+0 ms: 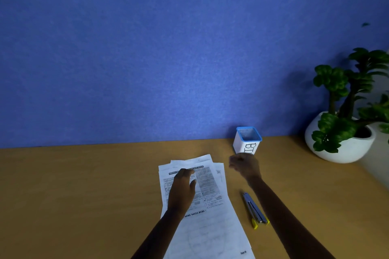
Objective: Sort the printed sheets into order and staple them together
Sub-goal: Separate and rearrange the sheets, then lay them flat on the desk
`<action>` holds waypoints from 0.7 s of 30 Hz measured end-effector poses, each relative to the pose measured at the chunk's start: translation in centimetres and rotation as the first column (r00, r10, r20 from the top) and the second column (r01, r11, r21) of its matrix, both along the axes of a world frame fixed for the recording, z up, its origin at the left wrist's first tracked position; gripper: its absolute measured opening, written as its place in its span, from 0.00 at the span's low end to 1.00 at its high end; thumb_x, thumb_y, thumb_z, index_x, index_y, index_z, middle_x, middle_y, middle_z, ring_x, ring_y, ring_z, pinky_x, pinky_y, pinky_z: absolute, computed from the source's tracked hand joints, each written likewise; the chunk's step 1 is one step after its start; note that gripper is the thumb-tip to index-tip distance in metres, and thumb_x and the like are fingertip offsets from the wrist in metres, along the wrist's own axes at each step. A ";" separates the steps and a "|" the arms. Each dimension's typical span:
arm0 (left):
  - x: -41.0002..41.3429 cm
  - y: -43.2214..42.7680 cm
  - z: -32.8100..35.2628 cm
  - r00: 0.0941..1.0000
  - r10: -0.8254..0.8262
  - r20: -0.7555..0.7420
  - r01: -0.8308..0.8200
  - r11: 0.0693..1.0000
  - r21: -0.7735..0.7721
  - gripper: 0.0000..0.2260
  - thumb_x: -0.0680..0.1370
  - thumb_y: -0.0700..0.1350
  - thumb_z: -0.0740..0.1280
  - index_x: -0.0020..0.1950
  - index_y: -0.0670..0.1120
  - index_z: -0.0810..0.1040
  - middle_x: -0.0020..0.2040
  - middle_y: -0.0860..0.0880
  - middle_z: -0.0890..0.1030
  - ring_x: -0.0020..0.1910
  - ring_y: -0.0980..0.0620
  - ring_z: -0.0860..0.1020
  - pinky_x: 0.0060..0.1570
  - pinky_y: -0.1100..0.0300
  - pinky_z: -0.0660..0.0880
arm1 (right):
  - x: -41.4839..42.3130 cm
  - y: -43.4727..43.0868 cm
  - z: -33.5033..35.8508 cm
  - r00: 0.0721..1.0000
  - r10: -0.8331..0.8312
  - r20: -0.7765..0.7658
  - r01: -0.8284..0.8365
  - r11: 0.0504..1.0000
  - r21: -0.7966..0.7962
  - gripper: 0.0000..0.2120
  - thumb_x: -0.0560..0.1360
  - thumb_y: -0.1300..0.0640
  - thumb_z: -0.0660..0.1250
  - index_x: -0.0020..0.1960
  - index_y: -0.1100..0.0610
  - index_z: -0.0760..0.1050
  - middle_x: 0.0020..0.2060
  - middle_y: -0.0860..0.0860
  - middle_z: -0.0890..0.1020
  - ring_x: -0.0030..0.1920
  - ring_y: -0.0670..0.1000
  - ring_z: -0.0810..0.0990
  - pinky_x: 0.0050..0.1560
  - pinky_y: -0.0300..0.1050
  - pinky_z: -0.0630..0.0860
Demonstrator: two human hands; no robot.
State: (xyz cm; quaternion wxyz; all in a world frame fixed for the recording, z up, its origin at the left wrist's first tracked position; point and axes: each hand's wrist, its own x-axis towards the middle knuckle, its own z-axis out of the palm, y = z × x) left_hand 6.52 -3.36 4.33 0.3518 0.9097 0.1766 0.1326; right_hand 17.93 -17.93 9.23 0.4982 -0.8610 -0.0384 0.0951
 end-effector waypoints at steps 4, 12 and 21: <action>-0.4 0.7 -1.1 0.976 0.047 -0.211 -0.030 0.996 0.086 0.20 0.78 0.44 0.60 0.70 0.44 0.64 0.71 0.45 0.66 0.72 0.49 0.61 0.70 0.56 0.65 | 3.9 -1.4 2.0 0.974 -0.101 0.205 0.132 0.981 -0.143 0.09 0.72 0.67 0.62 0.41 0.71 0.79 0.39 0.65 0.82 0.41 0.59 0.79 0.38 0.42 0.68; -0.9 1.4 -2.7 0.943 0.120 -0.309 -0.101 0.992 0.077 0.20 0.78 0.44 0.60 0.69 0.45 0.64 0.70 0.45 0.66 0.70 0.49 0.64 0.67 0.57 0.68 | 9.6 -2.2 4.6 0.909 -0.189 0.371 0.312 0.899 -0.307 0.09 0.72 0.69 0.57 0.41 0.72 0.75 0.44 0.71 0.80 0.47 0.67 0.78 0.46 0.55 0.73; -0.8 1.8 -3.6 0.911 0.192 -0.364 -0.173 0.981 0.085 0.19 0.77 0.45 0.59 0.69 0.45 0.64 0.70 0.45 0.66 0.69 0.48 0.64 0.65 0.57 0.68 | 12.8 -2.3 3.8 0.924 -0.235 0.302 0.312 0.920 -0.236 0.10 0.71 0.70 0.58 0.39 0.75 0.77 0.39 0.71 0.79 0.41 0.63 0.79 0.31 0.43 0.62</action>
